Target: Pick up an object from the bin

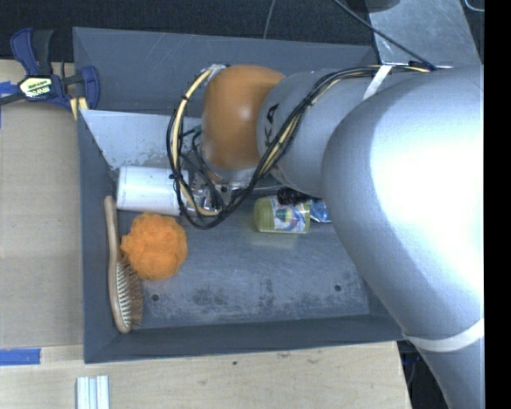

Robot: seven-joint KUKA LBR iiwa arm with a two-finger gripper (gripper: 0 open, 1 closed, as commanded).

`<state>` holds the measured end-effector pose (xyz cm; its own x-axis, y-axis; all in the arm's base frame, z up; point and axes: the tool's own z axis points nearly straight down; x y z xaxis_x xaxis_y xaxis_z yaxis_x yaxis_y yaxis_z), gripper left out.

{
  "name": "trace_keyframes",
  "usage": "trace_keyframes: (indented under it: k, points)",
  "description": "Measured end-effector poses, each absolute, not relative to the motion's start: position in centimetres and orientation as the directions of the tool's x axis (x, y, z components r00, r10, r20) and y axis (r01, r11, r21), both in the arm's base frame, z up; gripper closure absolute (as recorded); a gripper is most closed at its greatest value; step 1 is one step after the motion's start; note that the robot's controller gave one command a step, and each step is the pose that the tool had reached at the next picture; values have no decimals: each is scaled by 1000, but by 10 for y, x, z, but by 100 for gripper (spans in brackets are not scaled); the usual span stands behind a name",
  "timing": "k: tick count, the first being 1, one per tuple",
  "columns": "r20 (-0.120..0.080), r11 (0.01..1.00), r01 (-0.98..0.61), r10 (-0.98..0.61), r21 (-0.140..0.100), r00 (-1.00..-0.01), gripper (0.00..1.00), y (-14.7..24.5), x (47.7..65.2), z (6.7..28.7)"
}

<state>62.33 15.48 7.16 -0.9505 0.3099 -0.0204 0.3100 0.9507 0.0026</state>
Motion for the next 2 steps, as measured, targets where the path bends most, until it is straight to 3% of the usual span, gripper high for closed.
trace_keyframes:
  k: [1, 2]
  points:
    - [-20, 950, 311, 311, 0, -950, 100, 127, 591, 80]
    - [-25, 901, 435, 435, 5, -900, 100, 109, 623, 84]
